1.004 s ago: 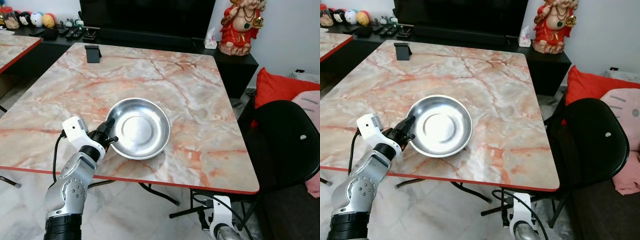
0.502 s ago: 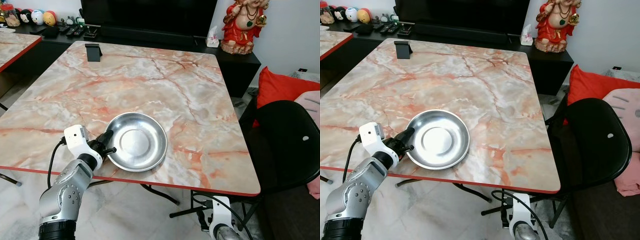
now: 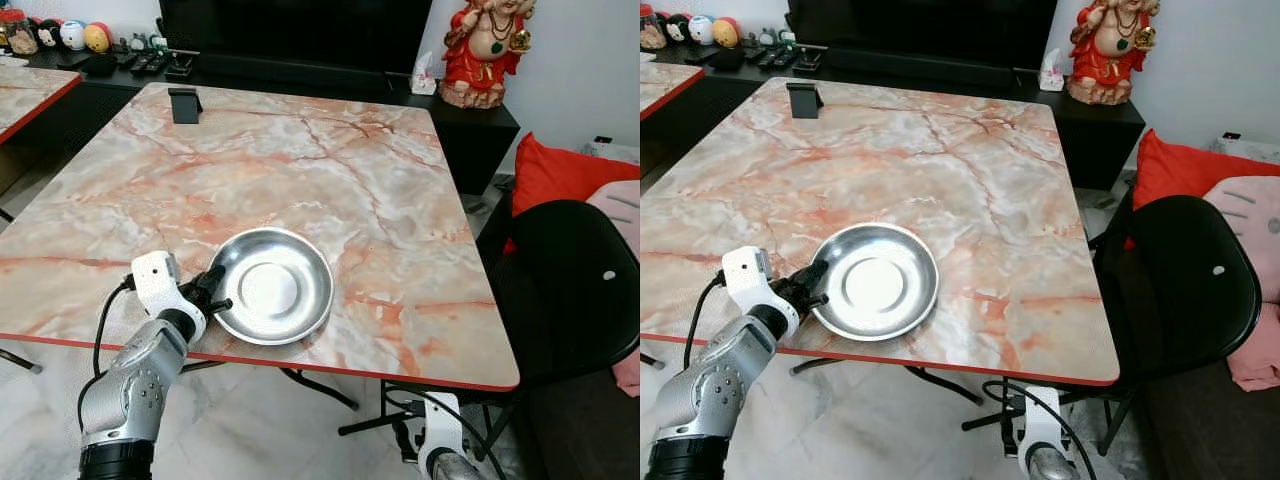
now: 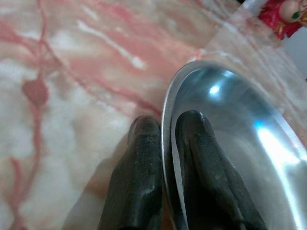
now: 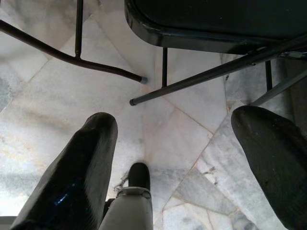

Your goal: Setting the table

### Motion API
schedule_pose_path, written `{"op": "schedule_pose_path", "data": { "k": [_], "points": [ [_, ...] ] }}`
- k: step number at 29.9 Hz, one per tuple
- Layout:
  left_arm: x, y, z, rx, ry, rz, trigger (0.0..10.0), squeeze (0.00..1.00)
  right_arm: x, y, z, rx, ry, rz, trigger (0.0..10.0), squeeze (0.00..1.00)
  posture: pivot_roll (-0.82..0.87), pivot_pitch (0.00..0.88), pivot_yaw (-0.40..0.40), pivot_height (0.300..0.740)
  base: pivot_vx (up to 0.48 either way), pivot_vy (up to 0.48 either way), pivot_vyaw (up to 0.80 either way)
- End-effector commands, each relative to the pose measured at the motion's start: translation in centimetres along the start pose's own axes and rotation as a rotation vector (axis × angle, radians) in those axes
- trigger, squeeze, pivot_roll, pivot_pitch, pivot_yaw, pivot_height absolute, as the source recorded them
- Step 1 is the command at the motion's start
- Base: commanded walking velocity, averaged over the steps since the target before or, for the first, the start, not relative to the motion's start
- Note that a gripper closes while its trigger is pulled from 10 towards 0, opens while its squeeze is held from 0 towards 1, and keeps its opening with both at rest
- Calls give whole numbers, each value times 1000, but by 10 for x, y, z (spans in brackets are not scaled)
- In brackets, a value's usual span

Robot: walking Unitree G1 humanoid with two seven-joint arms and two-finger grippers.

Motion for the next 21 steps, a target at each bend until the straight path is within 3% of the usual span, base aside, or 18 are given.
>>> {"op": "schedule_pose_path", "data": {
  "k": [1,9,10,11,12,13,17,18,20,21],
  "points": [
    [0,1,2,7,7,15,10000,894,4,0,1,-6,-9,-9,10000,0,-15,0,-87,740,0,0,0],
    [0,2,5,21,16,24,10000,863,4,0,1,-6,-10,-10,10000,0,-16,0,-88,740,0,0,0],
    [-1,2,7,30,21,31,10000,784,4,0,1,-6,-9,-10,10000,0,-16,0,-88,740,0,0,0],
    [-3,2,14,66,57,48,10000,486,4,0,1,-6,-9,-9,10000,0,-16,0,-88,740,0,0,0],
    [-3,2,14,66,57,48,10000,486,4,0,1,-6,-9,-9,10000,0,-16,0,-88,740,0,0,0],
    [-6,0,33,178,117,76,10000,0,4,0,1,-7,-10,-10,10000,0,-15,0,-88,740,0,0,0],
    [-5,-5,58,309,187,87,10000,0,4,0,1,-5,-12,-12,10000,0,-14,0,-89,740,0,0,0],
    [-1,-7,67,361,261,77,10000,0,5,0,2,-2,-12,-15,10000,0,-14,0,-89,740,0,0,0],
    [1,-8,69,374,283,73,10000,0,5,0,2,-1,-12,-16,10000,0,-14,0,-88,740,0,0,0],
    [10,-10,72,402,349,41,10000,0,5,0,2,4,-11,-26,10000,0,-14,0,-87,740,0,0,0]
  ]
}}
Point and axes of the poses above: a point about 5 cm out from each wrist's last joint towards the gripper, its own y axis pointing out of the wrist towards the gripper, its own z axis along the axis of the wrist's last joint, x = y × z, the point moved 3 cm from there along y, pointing out of the wrist towards the gripper, and after that the axes turned 13 degrees about y, right-handed, at the moved point
